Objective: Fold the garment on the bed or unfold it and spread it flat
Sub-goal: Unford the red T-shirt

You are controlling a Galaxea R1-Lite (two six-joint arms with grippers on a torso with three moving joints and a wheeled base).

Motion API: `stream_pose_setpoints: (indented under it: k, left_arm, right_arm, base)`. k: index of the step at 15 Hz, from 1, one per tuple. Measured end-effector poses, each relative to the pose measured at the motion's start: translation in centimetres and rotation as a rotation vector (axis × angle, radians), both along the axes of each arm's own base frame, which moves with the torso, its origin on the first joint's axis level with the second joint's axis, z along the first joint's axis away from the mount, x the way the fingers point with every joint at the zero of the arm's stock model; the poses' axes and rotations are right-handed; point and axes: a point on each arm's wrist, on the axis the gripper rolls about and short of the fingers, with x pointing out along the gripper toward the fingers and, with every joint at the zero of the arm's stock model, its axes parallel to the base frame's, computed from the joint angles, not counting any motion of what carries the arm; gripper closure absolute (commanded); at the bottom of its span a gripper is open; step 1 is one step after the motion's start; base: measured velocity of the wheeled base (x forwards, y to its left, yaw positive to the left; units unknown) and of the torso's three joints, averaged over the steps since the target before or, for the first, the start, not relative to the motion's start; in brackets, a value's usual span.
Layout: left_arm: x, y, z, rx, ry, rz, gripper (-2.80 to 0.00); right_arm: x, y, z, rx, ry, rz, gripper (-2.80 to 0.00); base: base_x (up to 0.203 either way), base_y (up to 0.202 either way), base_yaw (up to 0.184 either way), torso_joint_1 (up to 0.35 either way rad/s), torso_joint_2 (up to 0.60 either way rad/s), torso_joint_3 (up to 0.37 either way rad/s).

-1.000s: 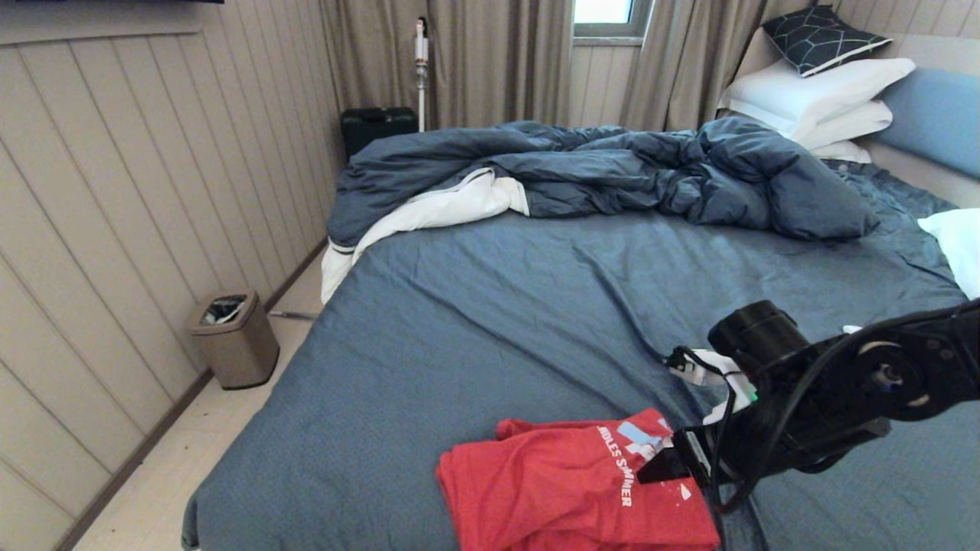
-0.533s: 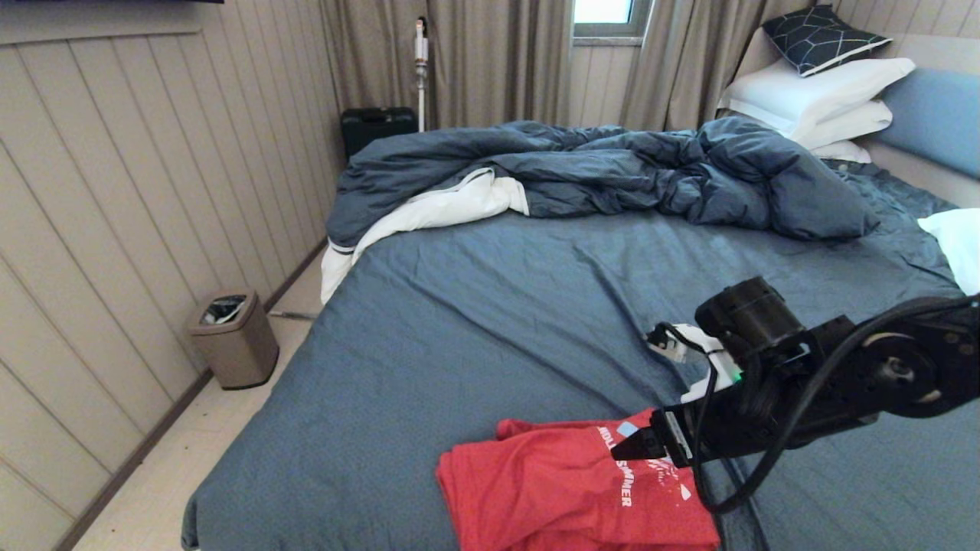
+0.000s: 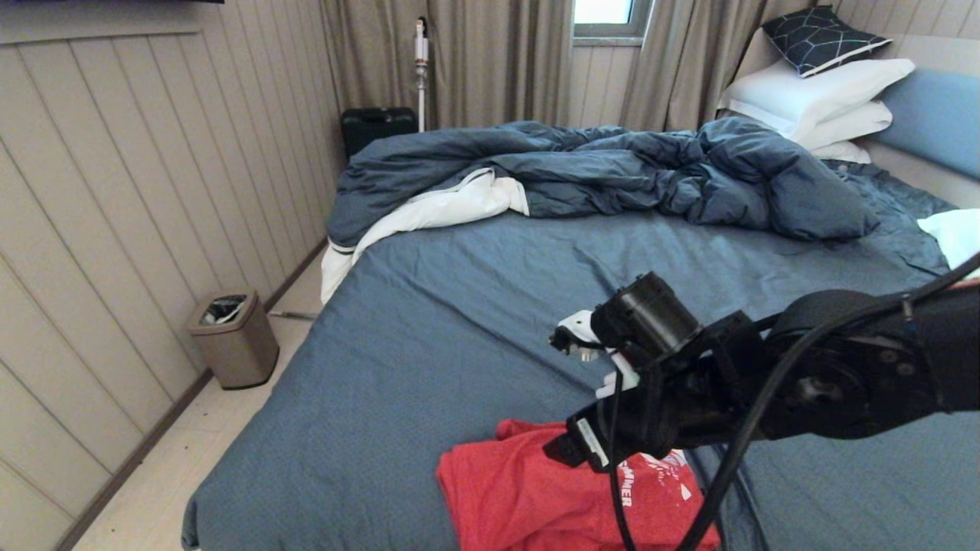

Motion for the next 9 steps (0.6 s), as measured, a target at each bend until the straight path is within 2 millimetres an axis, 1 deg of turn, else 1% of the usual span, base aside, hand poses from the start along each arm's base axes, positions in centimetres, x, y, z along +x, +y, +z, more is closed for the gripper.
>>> stream_pose_setpoints:
  k: [2, 5, 7, 9]
  left_arm:
    - [0.0, 0.0, 0.0, 0.000, 0.000, 0.000, 0.00]
    - [0.0, 0.0, 0.0, 0.000, 0.000, 0.000, 0.00]
    - [0.0, 0.0, 0.0, 0.000, 0.000, 0.000, 0.00]
    - [0.0, 0.0, 0.0, 0.000, 0.000, 0.000, 0.00]
  right_arm:
    - [-0.3, 1.8, -1.5, -0.052, 0.014, 0.044, -2.80]
    - [-0.8, 3.8, -3.1, -0.092, 0.043, 0.095, -2.80]
    - [-1.4, 4.5, -4.0, -0.129, 0.046, 0.109, -2.80]
    - [-1.8, 4.8, -4.7, -0.165, 0.048, 0.112, -2.80]
  base:
    - [0.000, 0.000, 0.000, 0.000, 0.00, 0.000]
    - [0.000, 0.000, 0.000, 0.000, 0.00, 0.000]
    - [0.000, 0.000, 0.000, 0.000, 0.00, 0.000]
    - [0.000, 0.000, 0.000, 0.000, 0.00, 0.000]
